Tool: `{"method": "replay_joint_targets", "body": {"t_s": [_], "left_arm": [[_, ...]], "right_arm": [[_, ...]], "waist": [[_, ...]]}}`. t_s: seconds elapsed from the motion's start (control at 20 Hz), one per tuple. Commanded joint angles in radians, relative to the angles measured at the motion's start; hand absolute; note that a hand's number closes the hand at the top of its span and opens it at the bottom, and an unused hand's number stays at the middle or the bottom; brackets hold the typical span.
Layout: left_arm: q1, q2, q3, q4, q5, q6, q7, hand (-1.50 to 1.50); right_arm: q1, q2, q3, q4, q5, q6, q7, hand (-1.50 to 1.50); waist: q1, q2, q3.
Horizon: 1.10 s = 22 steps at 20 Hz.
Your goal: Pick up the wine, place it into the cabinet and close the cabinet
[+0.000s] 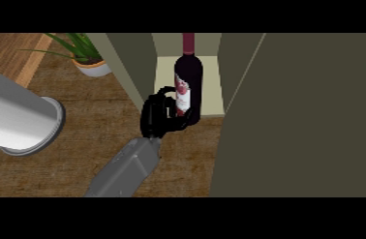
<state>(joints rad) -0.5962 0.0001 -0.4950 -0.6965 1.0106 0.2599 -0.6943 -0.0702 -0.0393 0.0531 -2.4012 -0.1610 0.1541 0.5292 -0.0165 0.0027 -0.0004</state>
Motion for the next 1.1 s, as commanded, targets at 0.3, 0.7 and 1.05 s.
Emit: {"method": "replay_joint_targets", "body": {"t_s": [0.3, 0.7, 1.05], "left_arm": [[-0.200, 0.013, 0.108, 0.238, 0.054, -0.102, 0.006, 1.50], [-0.318, 0.000, 0.108, 0.293, 0.101, -0.027, 0.019, 1.50], [-0.398, 0.003, 0.066, 0.327, 0.136, 0.039, 0.085, 1.50]], "right_arm": [[0.061, 0.015, -0.001, 0.024, -0.009, 0.024, -0.069, -1.50], [-0.070, 0.011, 0.011, 0.051, 0.021, -0.029, -0.001, -1.50], [0.024, 0.001, 0.001, 0.031, -0.017, 0.024, -0.062, -1.50]], "waist": [[-0.002, 0.002, 0.000], [-0.006, 0.005, 0.000], [-0.026, 0.008, 0.000]]}}
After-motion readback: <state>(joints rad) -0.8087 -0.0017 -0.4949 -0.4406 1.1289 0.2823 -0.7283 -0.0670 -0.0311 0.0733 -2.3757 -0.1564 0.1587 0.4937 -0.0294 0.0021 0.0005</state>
